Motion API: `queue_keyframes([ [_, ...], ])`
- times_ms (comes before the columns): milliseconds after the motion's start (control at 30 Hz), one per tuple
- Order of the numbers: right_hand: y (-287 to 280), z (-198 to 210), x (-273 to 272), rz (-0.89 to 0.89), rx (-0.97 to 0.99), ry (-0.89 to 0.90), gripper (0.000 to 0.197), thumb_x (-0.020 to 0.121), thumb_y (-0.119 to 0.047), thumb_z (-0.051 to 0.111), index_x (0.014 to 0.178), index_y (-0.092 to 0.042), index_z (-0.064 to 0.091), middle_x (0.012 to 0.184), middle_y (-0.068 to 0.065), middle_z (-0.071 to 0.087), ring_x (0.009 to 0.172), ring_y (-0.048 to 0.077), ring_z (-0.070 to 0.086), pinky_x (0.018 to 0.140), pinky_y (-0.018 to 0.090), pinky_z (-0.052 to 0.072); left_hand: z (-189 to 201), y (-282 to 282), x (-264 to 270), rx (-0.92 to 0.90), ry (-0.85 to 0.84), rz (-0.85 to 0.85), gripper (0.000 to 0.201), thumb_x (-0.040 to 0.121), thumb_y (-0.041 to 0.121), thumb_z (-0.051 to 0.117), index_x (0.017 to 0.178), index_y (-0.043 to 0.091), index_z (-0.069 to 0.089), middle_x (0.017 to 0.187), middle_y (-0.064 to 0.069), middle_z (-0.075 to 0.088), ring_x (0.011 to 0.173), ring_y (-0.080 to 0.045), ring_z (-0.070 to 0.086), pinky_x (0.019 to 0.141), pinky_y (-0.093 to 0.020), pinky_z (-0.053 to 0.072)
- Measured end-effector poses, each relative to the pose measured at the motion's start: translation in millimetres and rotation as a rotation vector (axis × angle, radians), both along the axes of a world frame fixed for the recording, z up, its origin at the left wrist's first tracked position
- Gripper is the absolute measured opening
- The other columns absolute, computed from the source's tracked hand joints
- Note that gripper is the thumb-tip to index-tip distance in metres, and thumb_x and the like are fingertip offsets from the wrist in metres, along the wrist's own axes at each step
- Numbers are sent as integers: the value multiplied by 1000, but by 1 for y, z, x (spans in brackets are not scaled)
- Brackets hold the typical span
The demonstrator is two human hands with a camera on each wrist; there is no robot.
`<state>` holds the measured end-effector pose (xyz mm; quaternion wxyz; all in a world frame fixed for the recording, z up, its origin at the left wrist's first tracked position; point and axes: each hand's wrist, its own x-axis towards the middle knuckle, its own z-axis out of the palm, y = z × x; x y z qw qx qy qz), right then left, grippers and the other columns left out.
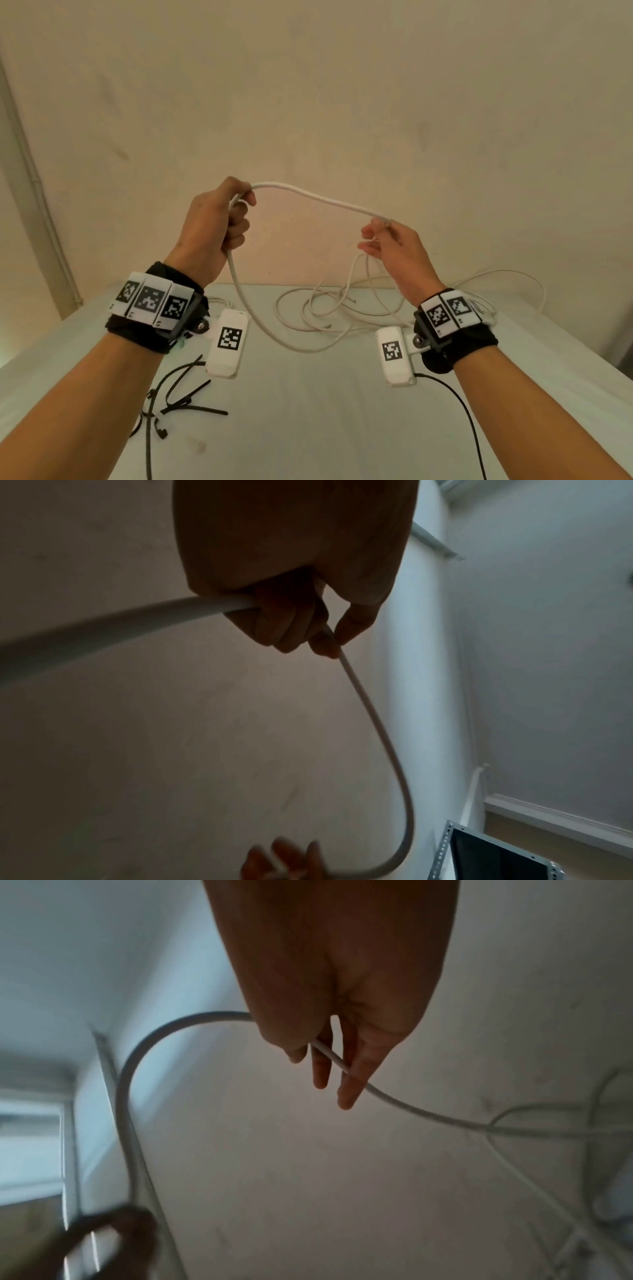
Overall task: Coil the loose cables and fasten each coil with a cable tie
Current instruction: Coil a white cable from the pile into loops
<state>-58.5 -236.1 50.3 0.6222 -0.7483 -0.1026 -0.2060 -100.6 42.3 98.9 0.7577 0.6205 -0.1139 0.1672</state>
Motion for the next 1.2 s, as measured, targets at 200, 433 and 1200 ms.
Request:
queue_keyframes([
  [200, 21, 28, -15, 315, 214, 87, 44, 111, -33, 47, 123, 3, 68, 117, 22, 74, 103, 30, 76, 93, 29, 60, -38, -18, 5, 92, 140, -141, 24, 91, 35, 61, 74, 21, 50, 64, 5, 23, 52, -12, 16, 43, -24, 14],
  [433, 26, 10, -9, 288, -537, 359, 50, 103, -39, 61, 137, -3, 55, 138, 17, 63, 117, 24, 69, 109, 44, 52, -50, -29, 12, -186, 273, -162, 25, 96, 18, 52, 73, 19, 42, 63, 6, 21, 50, -10, 15, 41, -23, 14],
  [1200, 22, -75, -18, 275, 351, 839, 8, 103, 0, 50, 107, 6, 55, 86, 27, 73, 79, 34, 75, 67, 37, 66, -114, -45, 18, -814, 632, -123, 34, 100, 5, 30, 69, 18, 31, 58, 0, 25, 38, -13, 24, 45, -24, 47],
])
